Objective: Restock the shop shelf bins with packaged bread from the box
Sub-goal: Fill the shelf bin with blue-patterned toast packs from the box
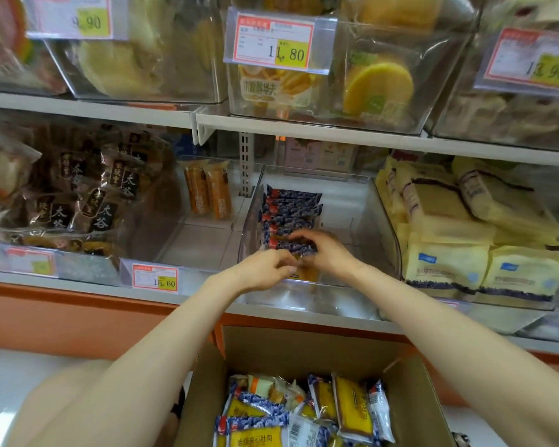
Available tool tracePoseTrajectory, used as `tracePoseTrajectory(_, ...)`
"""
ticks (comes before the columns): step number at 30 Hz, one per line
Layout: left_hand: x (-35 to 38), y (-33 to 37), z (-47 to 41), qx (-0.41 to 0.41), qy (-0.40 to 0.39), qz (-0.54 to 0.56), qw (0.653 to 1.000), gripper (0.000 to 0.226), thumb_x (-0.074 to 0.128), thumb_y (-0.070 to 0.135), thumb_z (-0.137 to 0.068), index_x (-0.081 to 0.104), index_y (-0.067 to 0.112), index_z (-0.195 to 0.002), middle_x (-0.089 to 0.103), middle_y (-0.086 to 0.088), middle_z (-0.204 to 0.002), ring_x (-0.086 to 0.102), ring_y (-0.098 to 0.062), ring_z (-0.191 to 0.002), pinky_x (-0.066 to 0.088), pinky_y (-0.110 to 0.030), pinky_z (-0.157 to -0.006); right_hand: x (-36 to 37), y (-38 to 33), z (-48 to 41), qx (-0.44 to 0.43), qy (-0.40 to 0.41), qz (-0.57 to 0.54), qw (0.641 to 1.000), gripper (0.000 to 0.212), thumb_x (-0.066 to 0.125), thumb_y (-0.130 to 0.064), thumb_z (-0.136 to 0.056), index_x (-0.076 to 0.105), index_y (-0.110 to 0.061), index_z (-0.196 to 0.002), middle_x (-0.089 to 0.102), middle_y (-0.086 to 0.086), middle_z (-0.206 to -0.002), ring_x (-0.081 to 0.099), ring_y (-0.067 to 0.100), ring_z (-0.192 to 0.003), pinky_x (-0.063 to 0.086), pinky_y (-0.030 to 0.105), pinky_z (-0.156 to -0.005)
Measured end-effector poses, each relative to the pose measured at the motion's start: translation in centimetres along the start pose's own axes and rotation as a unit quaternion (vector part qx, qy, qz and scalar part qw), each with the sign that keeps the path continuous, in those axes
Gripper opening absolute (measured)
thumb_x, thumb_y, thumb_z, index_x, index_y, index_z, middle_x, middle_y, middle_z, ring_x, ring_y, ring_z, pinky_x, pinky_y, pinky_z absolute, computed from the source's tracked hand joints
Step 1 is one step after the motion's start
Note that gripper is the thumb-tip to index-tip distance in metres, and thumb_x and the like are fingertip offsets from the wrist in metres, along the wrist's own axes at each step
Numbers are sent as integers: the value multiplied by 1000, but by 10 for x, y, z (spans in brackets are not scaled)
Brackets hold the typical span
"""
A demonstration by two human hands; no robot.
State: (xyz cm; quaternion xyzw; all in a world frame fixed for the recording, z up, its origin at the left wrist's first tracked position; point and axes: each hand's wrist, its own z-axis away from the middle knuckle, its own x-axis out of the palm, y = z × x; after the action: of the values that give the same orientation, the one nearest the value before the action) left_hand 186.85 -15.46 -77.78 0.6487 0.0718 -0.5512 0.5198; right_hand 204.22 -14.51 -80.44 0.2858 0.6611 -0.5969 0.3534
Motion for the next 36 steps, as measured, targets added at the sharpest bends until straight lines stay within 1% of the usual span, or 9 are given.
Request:
tracePoseTrajectory(5,2,1,-16,-20,-49,-14,998,36,42,23,-99,49,13,-133,52,-6,-136,49,-19,-121,37,-26,-99,-16,9,19,116,93,-2,989,66,77,-19,-76,43,-22,-132,48,9,-131,50,26,-119,43,32,-92)
tracePoseTrajectory(9,2,1,-19,-26,-49,-20,998,38,46,23,-98,47,14,-135,50,-4,-138,47,-19,-123,35,-23,-98,-17,7,21,267,-76,11,961,73,73,-27,-81,36,-9,-141,51,15,-134,55,27,-114,46,35,-93)
tracePoseTrajectory(12,4,-3,-20,-24,-36,-28,999,36,46,24,-98,50,15,-132,53,-5,-134,50,-20,-119,37,-24,-94,-7,-1,15,199,-100,-21,975,42,67,-17,-86,55,-8,-125,58,16,-127,56,30,-113,46,37,-97)
tracePoseTrajectory(17,4,-7,-20,-16,-9,-53,998,36,47,23,-97,51,14,-132,53,-5,-134,50,-20,-120,38,-26,-96,-5,-17,3,116,-57,-24,991,43,66,-2,-83,54,-5,-125,58,15,-125,54,30,-115,44,35,-96)
tracePoseTrajectory(21,5,-8,-22,-23,-20,-46,998,37,47,23,-97,49,13,-133,50,-5,-137,48,-20,-123,36,-27,-100,-12,-5,1,172,-73,-58,981,44,60,11,-80,54,-6,-120,58,17,-115,58,30,-104,49,33,-83)
tracePoseTrajectory(25,7,-8,-25,-25,-25,-37,999,40,47,23,-97,46,13,-136,48,-6,-139,47,-22,-124,38,-30,-101,-17,9,-5,285,44,-187,939,61,49,8,-89,31,-9,-144,41,16,-140,49,34,-119,51,41,-88)
tracePoseTrajectory(29,8,-12,-25,-31,-9,-13,999,42,51,25,-95,43,19,-136,52,-7,-134,51,-23,-118,43,-34,-99,-21,10,-14,295,70,-283,910,67,39,10,-91,22,-18,-150,31,10,-152,46,28,-122,48,28,-78)
tracePoseTrajectory(31,8,-13,-24,-30,0,-13,999,44,52,26,-95,42,20,-137,55,-9,-130,54,-23,-114,45,-35,-97,-19,9,-19,289,70,-315,901,68,36,10,-92,19,-21,-151,26,8,-155,41,29,-130,48,30,-84)
tracePoseTrajectory(36,9,-15,-24,-22,0,-13,1000,43,51,25,-95,42,20,-137,58,-10,-125,56,-23,-111,45,-36,-97,-10,4,-28,262,39,-390,882,48,40,6,-94,43,-13,-139,54,12,-134,55,31,-118,50,38,-92)
